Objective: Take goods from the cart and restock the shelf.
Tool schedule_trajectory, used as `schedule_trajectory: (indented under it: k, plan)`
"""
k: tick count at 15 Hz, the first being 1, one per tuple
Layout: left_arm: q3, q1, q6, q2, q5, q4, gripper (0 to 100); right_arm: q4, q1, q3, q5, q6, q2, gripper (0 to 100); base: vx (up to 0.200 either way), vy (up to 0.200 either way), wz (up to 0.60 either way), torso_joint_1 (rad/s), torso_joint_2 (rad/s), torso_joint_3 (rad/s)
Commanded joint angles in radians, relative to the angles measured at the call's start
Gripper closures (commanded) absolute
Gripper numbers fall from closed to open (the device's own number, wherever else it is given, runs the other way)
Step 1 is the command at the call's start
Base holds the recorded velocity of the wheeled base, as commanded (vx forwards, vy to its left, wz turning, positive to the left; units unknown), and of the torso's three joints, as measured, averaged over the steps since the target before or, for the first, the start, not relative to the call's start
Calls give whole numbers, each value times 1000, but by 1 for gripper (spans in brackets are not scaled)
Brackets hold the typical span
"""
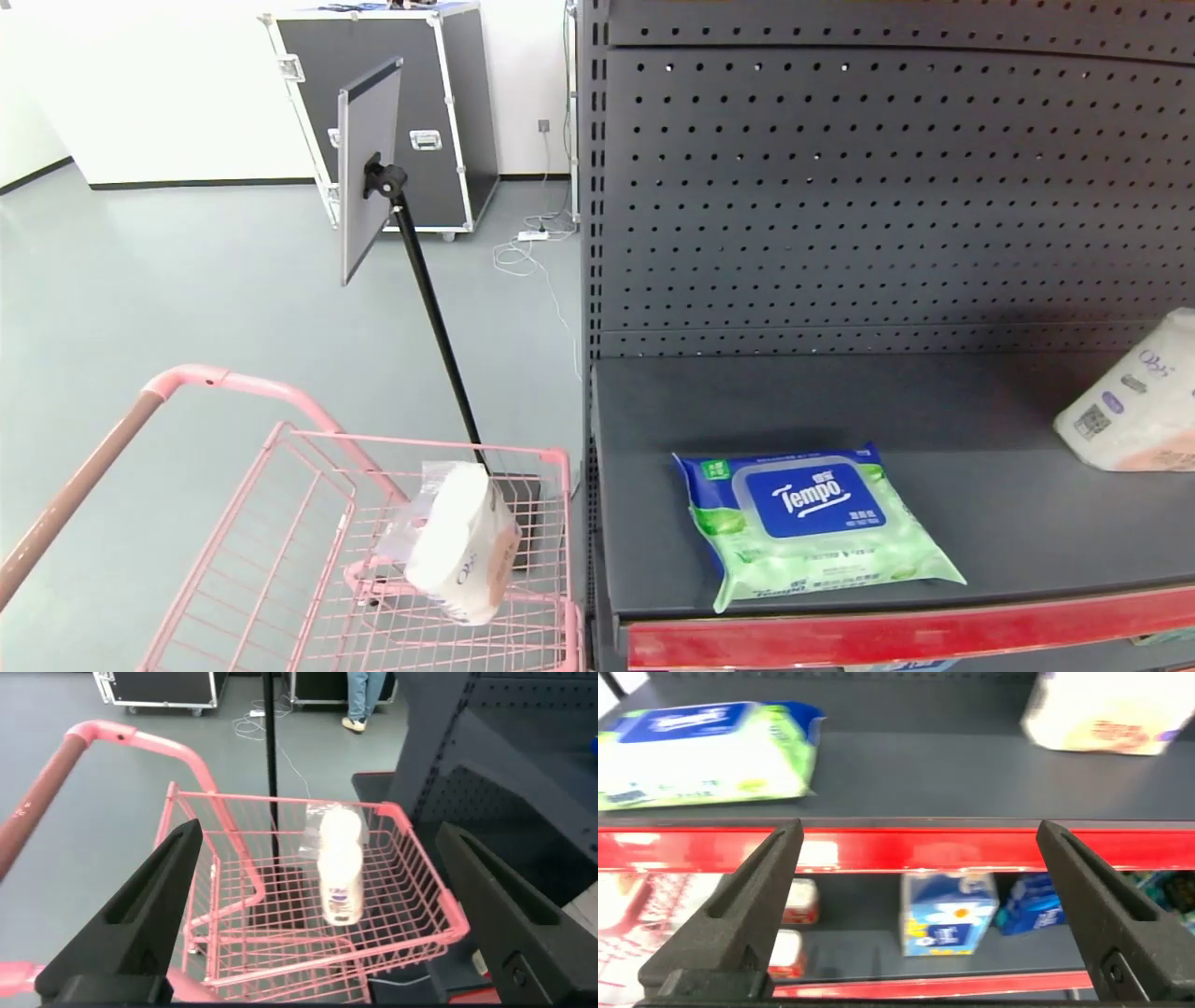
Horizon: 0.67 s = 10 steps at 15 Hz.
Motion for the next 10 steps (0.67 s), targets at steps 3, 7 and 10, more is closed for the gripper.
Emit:
schedule_trajectory:
  k: [3,7,10]
  plan:
    - [0,2,-1,1,0,0,0,0,0,0,0,0,0,0,0,0,0,0,0,0]
    - [0,0,-1,1,0,0,0,0,0,0,0,0,0,0,0,0,0,0,0,0]
    - [0,0,-3,1,2,0,0,0,0,0,0,0,0,0,-67,0,0,2,-2,-1]
